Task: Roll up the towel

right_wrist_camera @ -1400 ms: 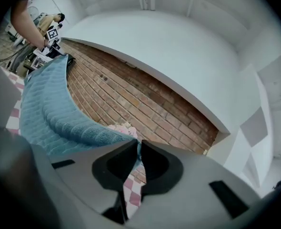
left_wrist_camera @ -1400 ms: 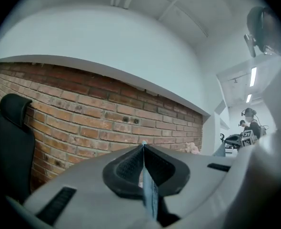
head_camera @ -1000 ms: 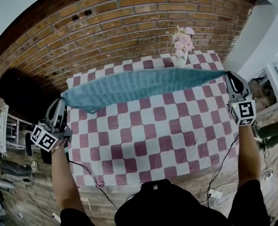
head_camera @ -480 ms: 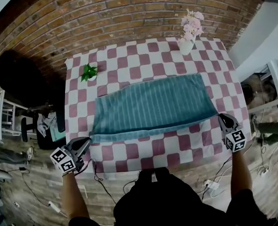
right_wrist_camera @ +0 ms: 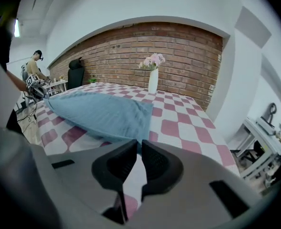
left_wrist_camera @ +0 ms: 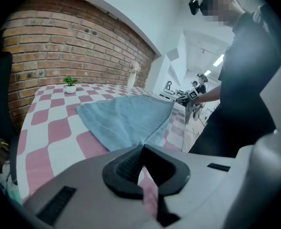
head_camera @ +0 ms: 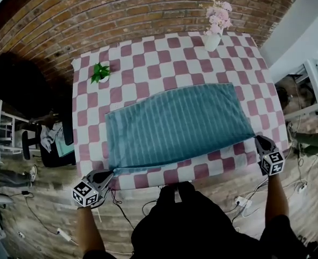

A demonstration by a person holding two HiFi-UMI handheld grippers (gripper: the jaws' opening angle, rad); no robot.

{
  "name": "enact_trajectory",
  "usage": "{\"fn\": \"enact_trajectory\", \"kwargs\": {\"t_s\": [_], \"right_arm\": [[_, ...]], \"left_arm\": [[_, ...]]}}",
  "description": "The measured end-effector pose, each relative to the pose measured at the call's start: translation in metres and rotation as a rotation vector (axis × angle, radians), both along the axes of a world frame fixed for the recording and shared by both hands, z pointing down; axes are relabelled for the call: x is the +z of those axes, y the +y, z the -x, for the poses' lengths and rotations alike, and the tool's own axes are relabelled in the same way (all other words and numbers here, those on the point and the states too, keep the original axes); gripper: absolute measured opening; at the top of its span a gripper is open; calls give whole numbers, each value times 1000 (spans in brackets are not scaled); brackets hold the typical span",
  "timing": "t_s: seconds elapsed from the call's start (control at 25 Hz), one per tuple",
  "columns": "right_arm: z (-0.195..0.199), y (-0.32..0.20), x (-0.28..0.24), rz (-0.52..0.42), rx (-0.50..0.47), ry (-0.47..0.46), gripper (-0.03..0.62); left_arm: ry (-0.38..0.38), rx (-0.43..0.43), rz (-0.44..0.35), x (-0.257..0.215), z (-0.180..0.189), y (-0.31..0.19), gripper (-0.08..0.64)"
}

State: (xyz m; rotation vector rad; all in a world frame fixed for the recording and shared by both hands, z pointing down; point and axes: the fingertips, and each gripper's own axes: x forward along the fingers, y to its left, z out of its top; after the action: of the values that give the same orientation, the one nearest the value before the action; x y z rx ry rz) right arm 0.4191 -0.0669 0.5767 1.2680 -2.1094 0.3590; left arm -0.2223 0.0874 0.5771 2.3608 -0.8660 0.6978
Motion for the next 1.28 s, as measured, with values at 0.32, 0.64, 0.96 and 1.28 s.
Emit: {"fn": "enact_trajectory", "kwargs": {"t_s": [0.32, 0.64, 0.96, 1.28], "right_arm": [[-1, 22, 24, 116, 161, -105, 118], [6, 35, 1, 21, 493, -292, 149], [17, 72, -5, 9, 573, -272, 153], [9, 59, 5, 66, 610, -299, 153]], "left_arm": [[-18, -100, 95, 18, 30, 19, 348], [93, -131, -205, -67, 0, -125, 350], [137, 130, -300, -88, -176, -244, 282], [39, 351, -292, -70, -338, -320, 279]]}}
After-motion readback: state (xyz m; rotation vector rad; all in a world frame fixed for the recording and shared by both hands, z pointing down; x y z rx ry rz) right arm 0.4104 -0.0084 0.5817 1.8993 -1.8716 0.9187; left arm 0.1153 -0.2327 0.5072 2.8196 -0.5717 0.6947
